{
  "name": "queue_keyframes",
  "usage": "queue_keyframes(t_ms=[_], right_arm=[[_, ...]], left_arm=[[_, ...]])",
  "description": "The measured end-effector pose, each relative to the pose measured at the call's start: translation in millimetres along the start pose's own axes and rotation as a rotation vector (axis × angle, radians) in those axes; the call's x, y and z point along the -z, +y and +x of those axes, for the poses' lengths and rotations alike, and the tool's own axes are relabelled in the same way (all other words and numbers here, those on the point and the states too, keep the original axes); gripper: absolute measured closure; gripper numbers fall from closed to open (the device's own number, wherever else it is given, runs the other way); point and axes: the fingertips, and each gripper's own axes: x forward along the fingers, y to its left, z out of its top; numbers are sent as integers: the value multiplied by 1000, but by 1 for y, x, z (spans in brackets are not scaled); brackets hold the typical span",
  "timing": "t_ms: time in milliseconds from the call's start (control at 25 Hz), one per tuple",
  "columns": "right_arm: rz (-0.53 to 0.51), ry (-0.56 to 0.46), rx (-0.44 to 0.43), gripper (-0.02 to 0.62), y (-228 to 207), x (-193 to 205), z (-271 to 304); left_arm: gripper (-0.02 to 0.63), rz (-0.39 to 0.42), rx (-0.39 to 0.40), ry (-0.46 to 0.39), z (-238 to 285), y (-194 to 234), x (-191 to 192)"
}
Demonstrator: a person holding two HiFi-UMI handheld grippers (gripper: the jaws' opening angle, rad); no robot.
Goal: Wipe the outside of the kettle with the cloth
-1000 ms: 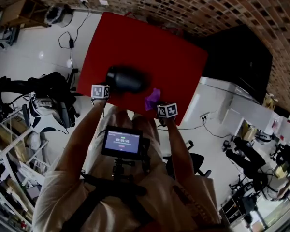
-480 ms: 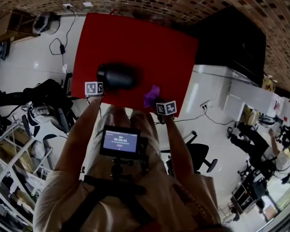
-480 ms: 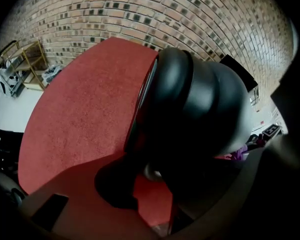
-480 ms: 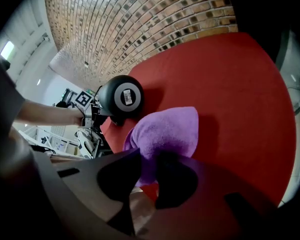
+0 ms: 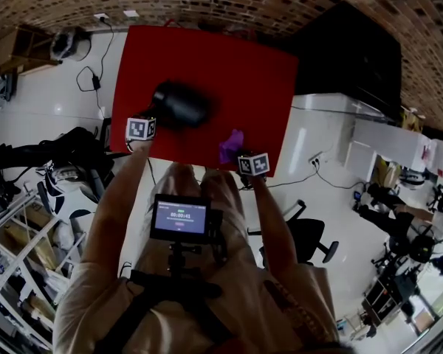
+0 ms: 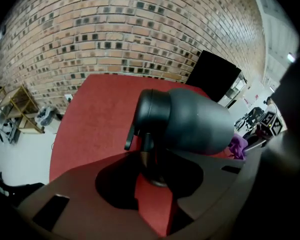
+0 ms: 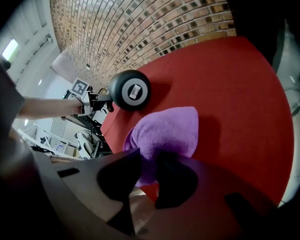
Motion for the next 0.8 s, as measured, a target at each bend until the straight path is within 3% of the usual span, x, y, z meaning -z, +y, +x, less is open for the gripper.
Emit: queue_keyframes(t_ms=[160,320,600,800], right_arm=[[9,-29,8,512,0,0,-3],[17,-56,18,512,-5,2,-9],[66,-112,17,512,-14,10,-31],[101,-153,35,511,-27,14,-40]], left_arm=[[494,157,-77,26,0,4,-6],[494,370,-140,-34,-15,-18,-32],[494,859,-209,-165,-36,-89,-74],[495,1177,-270,-214,-43,-122,-70]])
